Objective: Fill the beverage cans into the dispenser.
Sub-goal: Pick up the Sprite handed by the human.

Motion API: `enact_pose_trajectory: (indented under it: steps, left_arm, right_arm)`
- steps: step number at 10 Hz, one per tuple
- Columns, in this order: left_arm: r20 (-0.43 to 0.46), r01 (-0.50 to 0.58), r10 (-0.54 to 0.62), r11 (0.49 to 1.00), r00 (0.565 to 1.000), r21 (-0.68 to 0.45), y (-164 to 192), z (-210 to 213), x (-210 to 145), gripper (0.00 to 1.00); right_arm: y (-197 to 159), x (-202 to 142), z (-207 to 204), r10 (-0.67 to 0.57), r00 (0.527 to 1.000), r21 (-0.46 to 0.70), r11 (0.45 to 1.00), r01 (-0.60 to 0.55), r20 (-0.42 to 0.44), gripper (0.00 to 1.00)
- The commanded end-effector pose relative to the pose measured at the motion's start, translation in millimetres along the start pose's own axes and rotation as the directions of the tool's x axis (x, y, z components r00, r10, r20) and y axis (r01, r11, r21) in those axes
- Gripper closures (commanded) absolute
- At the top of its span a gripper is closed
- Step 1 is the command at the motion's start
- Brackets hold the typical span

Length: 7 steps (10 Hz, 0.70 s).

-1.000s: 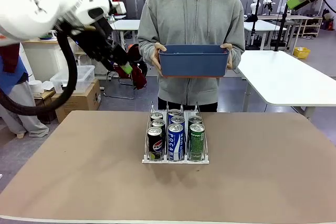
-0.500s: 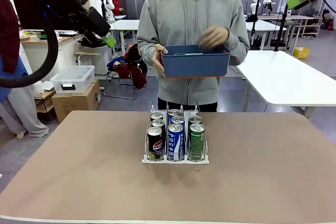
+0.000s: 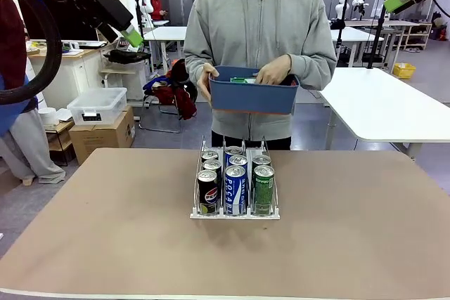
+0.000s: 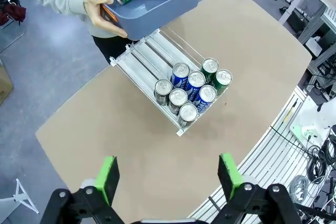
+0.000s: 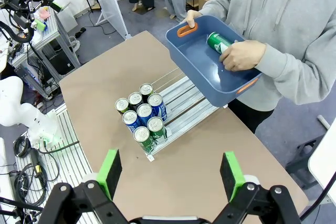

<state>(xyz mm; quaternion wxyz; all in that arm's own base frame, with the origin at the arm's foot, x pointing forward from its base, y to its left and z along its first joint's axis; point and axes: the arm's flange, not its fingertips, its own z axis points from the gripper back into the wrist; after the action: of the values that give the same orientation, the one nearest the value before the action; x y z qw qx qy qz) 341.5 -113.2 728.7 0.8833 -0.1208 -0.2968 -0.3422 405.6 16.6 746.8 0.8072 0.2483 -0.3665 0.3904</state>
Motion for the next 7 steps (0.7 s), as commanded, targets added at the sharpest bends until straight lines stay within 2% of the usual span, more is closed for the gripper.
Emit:
enact_pose_trajectory:
  steps: [1, 7]
  left_arm:
    - [-0.011, 0.002, -0.002, 1.0, 1.0, -0.011, 0.2, -6.8, 1.3, 0.0]
    - [-0.011, 0.002, -0.002, 1.0, 1.0, -0.011, 0.2, -6.8, 1.3, 0.0]
  right_arm:
    - [0.2, -0.6, -0.6, -0.001, 1.0, 0.001, 1.0, 0.001, -0.001, 0.0]
    - [0.2, -0.6, -0.6, -0.001, 1.0, 0.001, 1.0, 0.001, -0.001, 0.0]
